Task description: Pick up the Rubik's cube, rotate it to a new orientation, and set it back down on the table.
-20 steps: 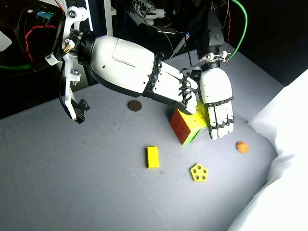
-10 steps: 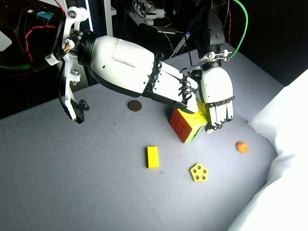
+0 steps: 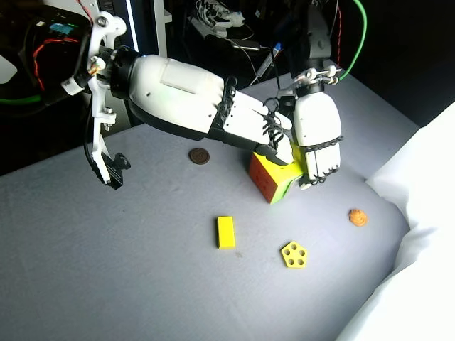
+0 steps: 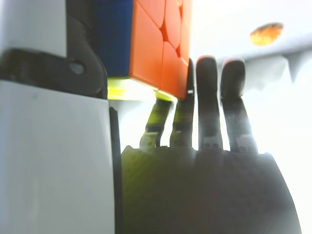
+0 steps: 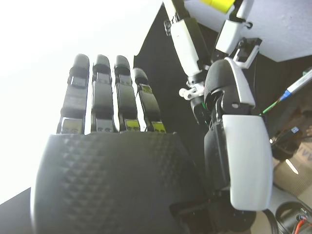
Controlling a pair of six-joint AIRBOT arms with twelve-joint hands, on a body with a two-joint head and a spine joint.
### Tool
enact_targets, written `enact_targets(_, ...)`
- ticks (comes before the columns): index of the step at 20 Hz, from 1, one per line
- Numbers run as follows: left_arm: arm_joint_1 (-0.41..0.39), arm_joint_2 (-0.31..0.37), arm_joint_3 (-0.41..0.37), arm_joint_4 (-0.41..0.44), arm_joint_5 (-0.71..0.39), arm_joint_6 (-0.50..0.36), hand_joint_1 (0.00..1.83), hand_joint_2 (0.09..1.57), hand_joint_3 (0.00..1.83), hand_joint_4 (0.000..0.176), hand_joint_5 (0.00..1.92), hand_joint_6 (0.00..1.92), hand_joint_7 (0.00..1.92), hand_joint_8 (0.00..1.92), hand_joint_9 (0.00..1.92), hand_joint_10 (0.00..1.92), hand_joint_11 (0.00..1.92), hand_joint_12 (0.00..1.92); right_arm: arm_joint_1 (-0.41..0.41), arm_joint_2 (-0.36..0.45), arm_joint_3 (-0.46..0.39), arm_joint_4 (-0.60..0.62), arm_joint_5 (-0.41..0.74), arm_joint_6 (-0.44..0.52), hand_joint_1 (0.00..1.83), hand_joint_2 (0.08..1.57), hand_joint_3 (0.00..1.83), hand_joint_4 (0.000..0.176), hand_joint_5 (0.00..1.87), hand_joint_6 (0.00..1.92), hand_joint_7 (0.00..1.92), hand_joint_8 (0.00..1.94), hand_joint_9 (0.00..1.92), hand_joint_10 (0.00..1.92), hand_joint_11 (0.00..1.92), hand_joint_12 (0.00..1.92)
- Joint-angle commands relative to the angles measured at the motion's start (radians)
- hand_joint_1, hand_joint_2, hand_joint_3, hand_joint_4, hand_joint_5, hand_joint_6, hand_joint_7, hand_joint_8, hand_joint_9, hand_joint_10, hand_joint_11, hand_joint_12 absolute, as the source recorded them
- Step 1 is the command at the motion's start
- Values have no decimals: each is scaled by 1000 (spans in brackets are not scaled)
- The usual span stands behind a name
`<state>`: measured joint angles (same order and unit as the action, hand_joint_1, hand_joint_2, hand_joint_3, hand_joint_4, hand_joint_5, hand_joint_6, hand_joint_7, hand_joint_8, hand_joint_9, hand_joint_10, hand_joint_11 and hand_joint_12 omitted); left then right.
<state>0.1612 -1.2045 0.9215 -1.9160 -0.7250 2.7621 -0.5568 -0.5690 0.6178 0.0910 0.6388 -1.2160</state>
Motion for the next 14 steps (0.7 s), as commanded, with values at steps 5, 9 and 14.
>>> enact_targets(5, -78, 42, -34, 1, -22, 24, 1180, 1153, 8, 0, 90, 1719, 85, 1802, 148, 1799, 60, 1921, 8, 15, -16, 62, 128, 50, 469, 1198, 0, 0, 68, 4, 176, 1, 150, 8, 0, 342)
enact_targets(9, -134, 57, -54, -69, -29, 71, 1218, 1126, 0, 0, 165, 1671, 99, 1817, 145, 1818, 67, 1921, 39, 32, -15, 51, 32, 128, 476, 1199, 1, 0, 57, 0, 181, 0, 168, 9, 0, 396)
enact_targets(14, -180, 63, -80, -108, -44, 75, 1107, 1117, 0, 0, 147, 1740, 148, 1766, 185, 1791, 102, 1921, 59, 39, -15, -56, -7, 204, 472, 1207, 1, 0, 43, 2, 190, 4, 173, 3, 0, 372)
